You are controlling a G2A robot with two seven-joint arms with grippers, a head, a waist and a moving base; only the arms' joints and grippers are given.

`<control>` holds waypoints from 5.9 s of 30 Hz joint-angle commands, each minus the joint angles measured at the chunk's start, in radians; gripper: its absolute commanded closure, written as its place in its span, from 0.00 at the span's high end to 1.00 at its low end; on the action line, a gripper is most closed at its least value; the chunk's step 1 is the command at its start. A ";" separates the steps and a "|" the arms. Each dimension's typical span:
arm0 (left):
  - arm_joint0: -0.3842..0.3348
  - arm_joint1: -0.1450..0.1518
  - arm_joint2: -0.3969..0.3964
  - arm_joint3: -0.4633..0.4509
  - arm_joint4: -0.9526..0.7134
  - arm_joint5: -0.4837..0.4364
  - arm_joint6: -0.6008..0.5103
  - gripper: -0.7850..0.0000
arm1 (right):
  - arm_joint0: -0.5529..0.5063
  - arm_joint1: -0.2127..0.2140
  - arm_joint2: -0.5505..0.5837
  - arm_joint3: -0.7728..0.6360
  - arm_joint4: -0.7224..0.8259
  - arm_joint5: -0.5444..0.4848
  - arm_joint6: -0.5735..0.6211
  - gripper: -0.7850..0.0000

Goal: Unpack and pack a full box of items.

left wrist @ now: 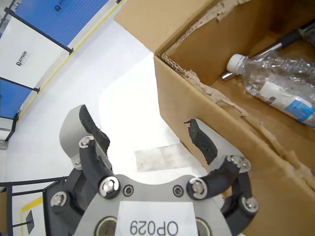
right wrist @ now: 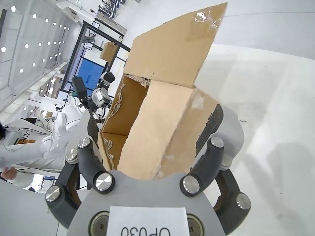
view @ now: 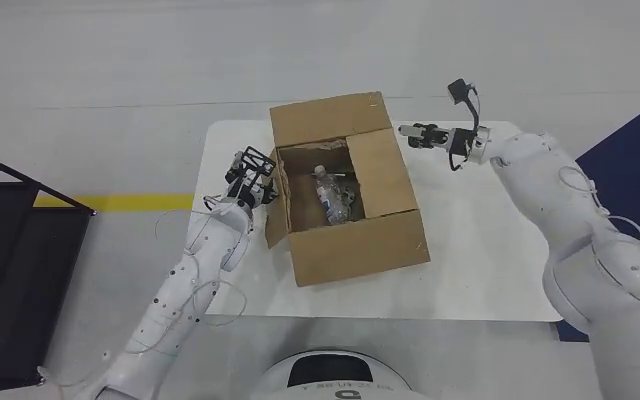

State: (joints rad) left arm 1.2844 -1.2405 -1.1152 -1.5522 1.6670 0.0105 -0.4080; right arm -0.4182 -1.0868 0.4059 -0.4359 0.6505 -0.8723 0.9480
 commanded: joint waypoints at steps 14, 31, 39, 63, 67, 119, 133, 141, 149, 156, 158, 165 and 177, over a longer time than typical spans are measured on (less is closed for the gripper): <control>-0.145 -0.046 0.083 0.097 -0.010 0.054 -0.031 1.00 | -0.161 0.174 0.114 -0.306 0.100 0.118 0.118 1.00; -0.148 -0.075 0.223 -0.026 0.091 -0.081 -0.077 1.00 | -0.305 0.306 0.251 -0.445 0.124 0.135 0.135 1.00; -0.196 -0.129 0.393 0.108 0.133 -0.082 -0.105 1.00 | -0.318 0.302 0.258 -0.449 0.145 0.152 0.152 1.00; -0.360 -0.321 0.559 0.257 -0.345 0.058 0.212 1.00 | -0.562 0.414 0.522 -0.382 0.263 -0.086 -0.086 1.00; -0.401 -0.364 0.596 0.336 -0.371 0.081 0.228 1.00 | -0.638 0.475 0.610 -0.479 0.179 -0.140 -0.140 1.00; 0.123 -0.182 -0.460 -0.091 -0.282 0.068 0.247 1.00 | 0.014 0.296 0.316 -0.285 -0.405 0.179 0.010 0.89; 0.119 -0.179 -0.455 -0.052 -0.266 0.048 0.239 1.00 | 0.011 0.277 0.262 -0.605 -0.574 0.233 0.088 1.00; 0.119 -0.179 -0.455 -0.052 -0.266 0.048 0.239 1.00 | 0.018 0.256 0.212 -0.736 -0.699 0.344 0.083 1.00; 0.119 -0.179 -0.455 -0.052 -0.266 0.048 0.239 1.00 | 0.008 0.200 0.088 -0.978 -0.968 0.525 0.113 0.47; 0.119 -0.179 -0.455 -0.052 -0.266 0.048 0.239 1.00 | 0.021 0.099 -0.028 -0.908 -0.952 0.585 0.138 0.51; 0.119 -0.179 -0.455 -0.052 -0.266 0.048 0.239 1.00 | 0.022 0.067 -0.042 -0.844 -0.900 0.593 0.114 0.48; 0.119 -0.179 -0.455 -0.052 -0.266 0.048 0.239 1.00 | 0.021 -0.026 -0.076 -0.613 -0.748 0.490 0.086 0.45; 0.119 -0.179 -0.455 -0.052 -0.266 0.048 0.239 1.00 | 0.035 -0.172 -0.113 -0.353 -0.666 0.495 0.090 0.47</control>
State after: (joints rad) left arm 1.4036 -1.4193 -1.5706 -1.6041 1.4005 0.0587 -0.1692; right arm -0.3841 -1.2492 0.2920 -0.8125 -0.0209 -0.3794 1.0444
